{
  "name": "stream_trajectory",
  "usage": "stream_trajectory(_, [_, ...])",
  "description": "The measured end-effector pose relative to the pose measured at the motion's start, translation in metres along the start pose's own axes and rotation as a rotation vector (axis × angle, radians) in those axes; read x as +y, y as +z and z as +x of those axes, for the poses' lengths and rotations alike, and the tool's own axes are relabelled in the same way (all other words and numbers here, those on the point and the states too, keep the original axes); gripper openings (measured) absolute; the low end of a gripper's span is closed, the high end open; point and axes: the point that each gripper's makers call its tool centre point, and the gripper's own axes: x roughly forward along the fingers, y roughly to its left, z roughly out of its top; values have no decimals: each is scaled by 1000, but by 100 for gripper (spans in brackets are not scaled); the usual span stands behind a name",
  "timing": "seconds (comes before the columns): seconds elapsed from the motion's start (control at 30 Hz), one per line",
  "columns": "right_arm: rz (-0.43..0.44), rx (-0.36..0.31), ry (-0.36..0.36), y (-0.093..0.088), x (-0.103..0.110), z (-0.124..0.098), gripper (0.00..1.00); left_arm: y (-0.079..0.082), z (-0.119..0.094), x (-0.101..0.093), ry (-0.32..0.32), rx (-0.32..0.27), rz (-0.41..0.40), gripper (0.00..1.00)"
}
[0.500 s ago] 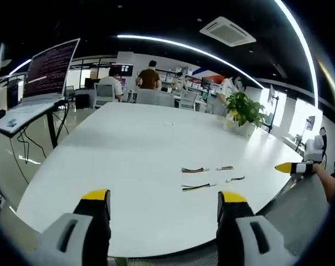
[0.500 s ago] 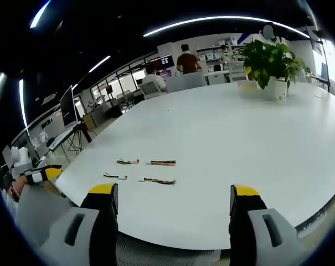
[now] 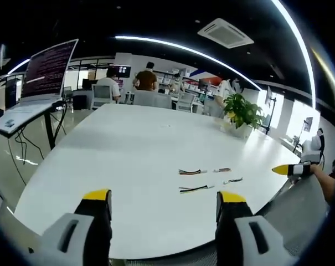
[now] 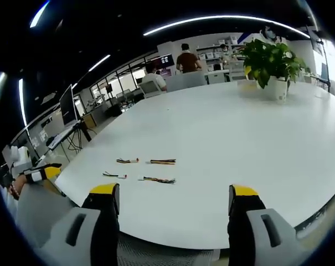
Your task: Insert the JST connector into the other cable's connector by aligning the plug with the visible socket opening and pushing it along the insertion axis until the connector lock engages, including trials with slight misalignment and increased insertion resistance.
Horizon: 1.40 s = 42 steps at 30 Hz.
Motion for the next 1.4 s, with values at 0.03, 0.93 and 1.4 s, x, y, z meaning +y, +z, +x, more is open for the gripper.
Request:
stream_trajectory(0.03, [1, 1, -1, 0, 0, 0, 79, 1, 0, 0, -2, -6, -6, 74])
stream_trajectory(0.93, [28, -13, 4, 1, 1, 0, 74, -5, 0, -2, -33, 28, -54, 72])
stream_trajectory(1.4, [25, 25, -4, -5, 1, -2, 77, -1, -6, -7, -33, 38, -14, 88])
